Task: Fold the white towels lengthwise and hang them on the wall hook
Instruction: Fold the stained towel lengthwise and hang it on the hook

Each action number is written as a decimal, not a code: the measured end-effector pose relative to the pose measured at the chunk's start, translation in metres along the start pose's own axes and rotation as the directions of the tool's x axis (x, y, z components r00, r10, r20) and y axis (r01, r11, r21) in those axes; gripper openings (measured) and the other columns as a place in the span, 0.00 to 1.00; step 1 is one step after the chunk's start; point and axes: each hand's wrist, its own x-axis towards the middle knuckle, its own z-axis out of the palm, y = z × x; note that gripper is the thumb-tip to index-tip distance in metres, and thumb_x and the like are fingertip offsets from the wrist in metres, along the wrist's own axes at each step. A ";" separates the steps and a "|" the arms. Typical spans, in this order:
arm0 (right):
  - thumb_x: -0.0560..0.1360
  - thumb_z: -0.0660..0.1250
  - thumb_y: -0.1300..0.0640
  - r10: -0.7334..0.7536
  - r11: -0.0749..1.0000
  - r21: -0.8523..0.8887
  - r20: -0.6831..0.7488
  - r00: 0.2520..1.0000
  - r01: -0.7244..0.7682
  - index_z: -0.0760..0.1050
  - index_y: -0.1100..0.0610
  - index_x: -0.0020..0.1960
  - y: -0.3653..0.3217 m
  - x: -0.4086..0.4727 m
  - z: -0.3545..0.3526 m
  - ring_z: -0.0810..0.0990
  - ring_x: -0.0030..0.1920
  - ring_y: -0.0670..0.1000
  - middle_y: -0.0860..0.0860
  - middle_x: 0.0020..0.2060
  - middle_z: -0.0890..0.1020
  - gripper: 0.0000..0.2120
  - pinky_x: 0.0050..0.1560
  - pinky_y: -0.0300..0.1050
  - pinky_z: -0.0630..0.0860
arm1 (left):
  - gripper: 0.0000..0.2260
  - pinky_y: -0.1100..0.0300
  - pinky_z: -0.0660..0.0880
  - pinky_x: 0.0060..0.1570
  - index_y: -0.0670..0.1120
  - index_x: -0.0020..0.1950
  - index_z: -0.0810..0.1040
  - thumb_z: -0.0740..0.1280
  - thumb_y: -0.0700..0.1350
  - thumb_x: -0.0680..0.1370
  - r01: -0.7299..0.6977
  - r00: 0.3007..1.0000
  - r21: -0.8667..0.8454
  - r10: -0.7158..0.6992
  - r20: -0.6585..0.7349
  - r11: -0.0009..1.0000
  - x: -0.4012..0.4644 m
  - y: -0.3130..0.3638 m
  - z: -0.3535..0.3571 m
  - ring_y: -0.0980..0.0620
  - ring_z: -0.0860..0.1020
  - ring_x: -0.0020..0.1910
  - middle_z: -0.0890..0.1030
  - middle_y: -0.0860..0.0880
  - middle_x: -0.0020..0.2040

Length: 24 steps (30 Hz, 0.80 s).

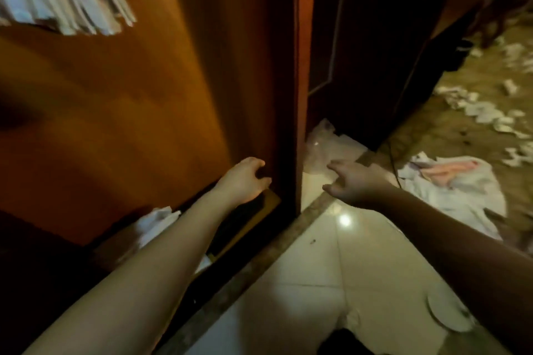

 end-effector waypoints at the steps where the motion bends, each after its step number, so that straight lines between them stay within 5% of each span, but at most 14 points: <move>1: 0.78 0.62 0.39 0.030 0.999 0.012 0.007 1.000 -0.030 0.64 0.54 0.77 0.020 -0.007 0.009 0.65 0.75 0.53 0.51 0.76 0.66 0.33 0.73 0.48 0.64 | 0.26 0.52 0.67 0.72 0.48 0.78 0.64 0.64 0.52 0.82 -0.017 1.000 0.019 0.017 0.024 1.000 0.010 0.014 0.017 0.48 0.66 0.74 0.62 0.49 0.79; 11: 0.79 0.59 0.37 0.290 0.949 0.084 0.148 0.945 -0.304 0.59 0.52 0.79 0.218 -0.035 0.040 0.59 0.78 0.50 0.49 0.79 0.60 0.34 0.76 0.47 0.58 | 0.24 0.54 0.69 0.67 0.44 0.74 0.70 0.65 0.53 0.81 -0.178 0.961 0.144 0.140 0.239 0.974 0.132 0.155 0.151 0.45 0.72 0.69 0.69 0.45 0.74; 24: 0.80 0.59 0.42 0.491 0.822 0.139 0.320 0.810 -0.553 0.68 0.51 0.74 0.440 -0.032 0.052 0.68 0.72 0.52 0.48 0.73 0.69 0.25 0.70 0.49 0.67 | 0.23 0.56 0.69 0.65 0.46 0.75 0.69 0.63 0.53 0.81 -0.337 0.860 0.264 0.181 0.477 0.904 0.271 0.316 0.283 0.45 0.72 0.70 0.70 0.47 0.74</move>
